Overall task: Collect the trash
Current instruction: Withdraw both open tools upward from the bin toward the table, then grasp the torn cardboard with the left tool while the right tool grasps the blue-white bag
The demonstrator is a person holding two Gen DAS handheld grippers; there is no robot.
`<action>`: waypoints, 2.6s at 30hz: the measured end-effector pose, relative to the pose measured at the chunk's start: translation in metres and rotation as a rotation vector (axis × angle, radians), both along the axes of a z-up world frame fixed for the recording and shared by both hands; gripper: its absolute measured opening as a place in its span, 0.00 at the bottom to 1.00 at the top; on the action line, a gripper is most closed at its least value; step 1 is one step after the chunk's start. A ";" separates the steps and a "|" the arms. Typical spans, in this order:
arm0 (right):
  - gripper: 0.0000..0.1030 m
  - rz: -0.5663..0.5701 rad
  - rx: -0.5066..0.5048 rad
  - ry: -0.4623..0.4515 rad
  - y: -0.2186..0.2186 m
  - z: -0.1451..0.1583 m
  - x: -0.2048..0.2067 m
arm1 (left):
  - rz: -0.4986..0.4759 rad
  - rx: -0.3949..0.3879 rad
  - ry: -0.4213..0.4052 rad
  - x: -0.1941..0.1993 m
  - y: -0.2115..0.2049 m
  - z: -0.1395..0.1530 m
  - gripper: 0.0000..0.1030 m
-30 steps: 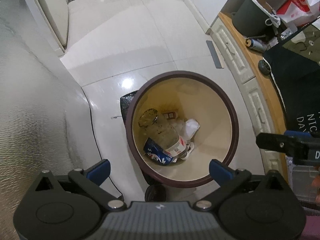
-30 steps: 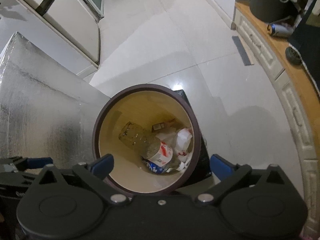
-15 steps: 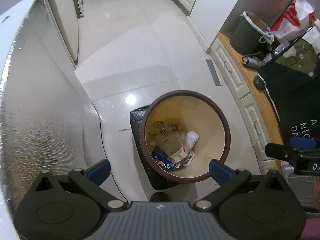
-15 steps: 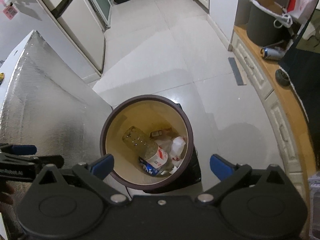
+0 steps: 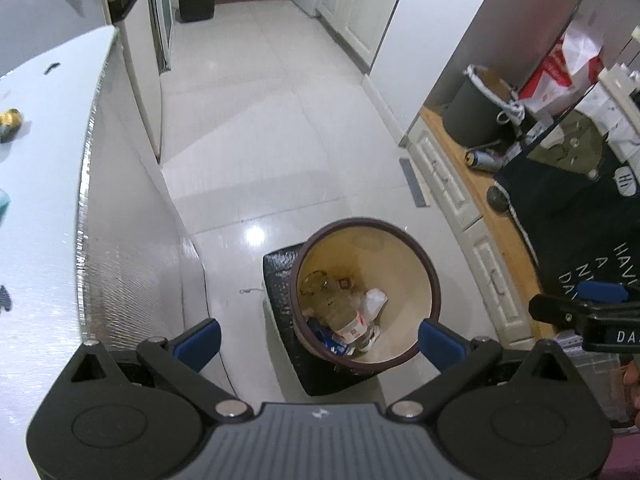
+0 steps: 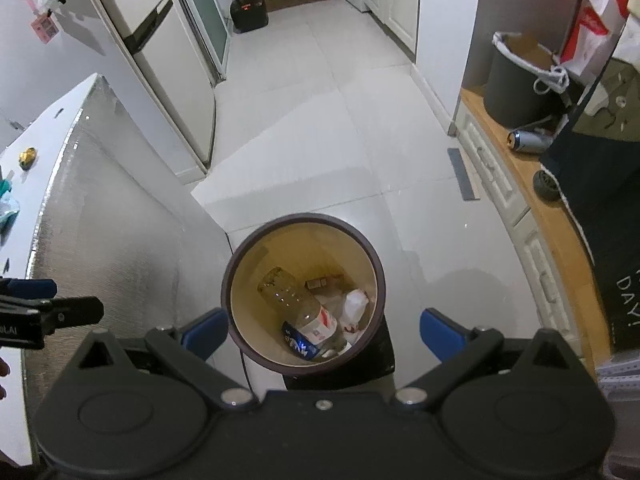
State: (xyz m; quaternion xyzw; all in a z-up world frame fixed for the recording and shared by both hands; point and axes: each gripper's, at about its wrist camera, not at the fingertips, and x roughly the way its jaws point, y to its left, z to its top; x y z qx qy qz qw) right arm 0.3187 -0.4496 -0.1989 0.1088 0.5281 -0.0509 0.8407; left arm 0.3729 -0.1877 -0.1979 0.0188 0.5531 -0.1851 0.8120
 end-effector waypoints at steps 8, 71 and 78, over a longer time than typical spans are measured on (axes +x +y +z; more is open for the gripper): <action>1.00 0.023 -0.052 -0.092 0.024 0.048 -0.007 | 0.047 -0.051 -0.096 -0.009 0.032 0.040 1.00; 1.00 0.362 -0.054 -0.390 0.449 0.112 0.113 | 0.176 0.008 -0.411 0.112 0.450 0.077 1.00; 1.00 0.385 -0.065 -0.413 0.464 0.092 0.132 | 0.113 0.030 -0.402 0.153 0.455 0.036 1.00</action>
